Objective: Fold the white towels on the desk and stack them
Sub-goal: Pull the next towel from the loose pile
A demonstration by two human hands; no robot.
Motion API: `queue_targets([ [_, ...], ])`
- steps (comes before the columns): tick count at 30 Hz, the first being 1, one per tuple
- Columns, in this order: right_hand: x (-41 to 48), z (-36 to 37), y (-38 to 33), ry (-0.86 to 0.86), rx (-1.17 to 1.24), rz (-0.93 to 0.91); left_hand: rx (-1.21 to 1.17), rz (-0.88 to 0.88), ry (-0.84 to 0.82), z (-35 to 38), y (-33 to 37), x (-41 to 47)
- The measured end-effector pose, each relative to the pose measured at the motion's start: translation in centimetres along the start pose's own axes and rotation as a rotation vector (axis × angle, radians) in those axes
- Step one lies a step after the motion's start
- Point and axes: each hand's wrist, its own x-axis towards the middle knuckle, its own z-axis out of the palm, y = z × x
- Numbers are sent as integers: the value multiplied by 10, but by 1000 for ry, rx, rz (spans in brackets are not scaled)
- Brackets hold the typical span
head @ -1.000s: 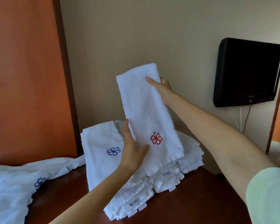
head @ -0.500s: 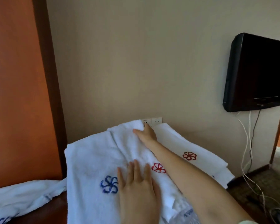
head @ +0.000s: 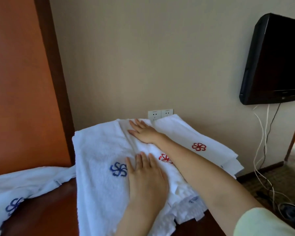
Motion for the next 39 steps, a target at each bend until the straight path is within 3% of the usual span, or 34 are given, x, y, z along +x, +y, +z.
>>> queue_targets([
  [4,-34,-3,-3,-49,28,-25,41,30,-56,4,-1,2],
  [8,-85,-6,8,-92,-145,-28,54,66,-115,-12,1,-2],
  [11,-121,-11,6,-102,-124,-5,-48,211,-86,-26,-14,-24],
  [13,-136,-19,-5,-45,14,54,-128,361,-48,-26,-38,-52],
  [15,-141,-26,-32,77,52,69,-261,388,43,-20,-73,-86],
  [18,-144,-19,-108,319,108,-116,-400,158,130,-8,-146,-137],
  [21,-156,13,-205,428,159,-401,-272,-205,9,9,-231,-182],
  [25,-153,90,-301,205,277,-536,-191,-533,-236,43,-319,-237],
  [27,-144,132,-333,74,304,-498,-325,-620,-210,60,-341,-256],
  [32,-115,193,-377,2,106,-449,-427,-569,19,82,-350,-256],
  [35,-100,195,-379,15,-72,-468,-348,-462,59,79,-351,-251],
  [39,-90,187,-375,112,-103,-484,-339,-402,111,71,-358,-262],
])
